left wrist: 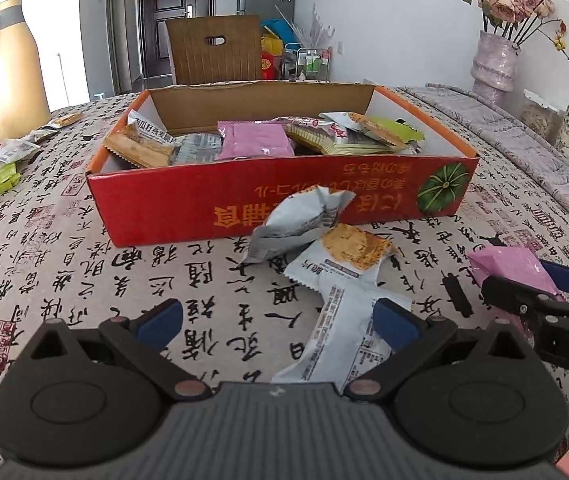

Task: Organize snacks
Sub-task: 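Grasp the white printed packet with the left tool while right holds the pink packet, then lift both held packets and carry them toward the box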

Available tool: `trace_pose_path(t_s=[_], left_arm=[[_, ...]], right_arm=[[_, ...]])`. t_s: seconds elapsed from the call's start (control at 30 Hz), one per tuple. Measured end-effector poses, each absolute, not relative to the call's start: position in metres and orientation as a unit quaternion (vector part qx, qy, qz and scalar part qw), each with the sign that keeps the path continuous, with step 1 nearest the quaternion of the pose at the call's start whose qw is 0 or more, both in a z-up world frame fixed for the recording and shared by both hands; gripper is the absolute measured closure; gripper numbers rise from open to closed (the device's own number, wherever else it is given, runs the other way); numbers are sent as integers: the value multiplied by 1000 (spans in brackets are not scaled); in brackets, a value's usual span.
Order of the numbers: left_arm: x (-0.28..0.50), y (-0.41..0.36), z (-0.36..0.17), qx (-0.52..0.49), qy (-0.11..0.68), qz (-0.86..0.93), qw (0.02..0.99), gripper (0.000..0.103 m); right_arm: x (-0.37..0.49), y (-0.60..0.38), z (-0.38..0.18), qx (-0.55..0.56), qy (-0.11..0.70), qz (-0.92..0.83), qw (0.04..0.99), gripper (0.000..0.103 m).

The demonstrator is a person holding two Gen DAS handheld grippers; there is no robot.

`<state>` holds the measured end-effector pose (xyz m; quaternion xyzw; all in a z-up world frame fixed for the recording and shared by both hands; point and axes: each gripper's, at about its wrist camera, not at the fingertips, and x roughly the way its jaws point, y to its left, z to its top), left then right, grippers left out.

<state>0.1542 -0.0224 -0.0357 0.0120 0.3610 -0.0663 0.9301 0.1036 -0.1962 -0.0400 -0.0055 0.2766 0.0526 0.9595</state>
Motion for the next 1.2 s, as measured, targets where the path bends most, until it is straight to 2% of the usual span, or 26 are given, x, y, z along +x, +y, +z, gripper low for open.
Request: trace_pose_path(t_s=[0.53,0.6,0.73,0.9,1.0,1.07,1.2], left_arm=[[152,-53,-47,27,383,-65,921,1],[152,-56,-49,29,385,-66,920,4],[152,-61,-51,32,389,-68,918,21],[149,-63,-51,33,386,-68,920,25],[146,-63,-50,32,381,-71,922,40],[144,-63,-48,30,377,-74,923,56],[141,-62,-46,26,377,-72,923,59]], right_arm=[[97,-212,-45,16,273,61,960,35],[97,-213,-45,18,273,62,960,35],[95,-212,-46,19,273,67,959,35],[94,-211,-47,19,274,70,959,35],[93,-210,-47,19,274,71,959,35],[91,-209,-47,18,273,72,959,35],[87,-207,-45,15,270,74,960,35]])
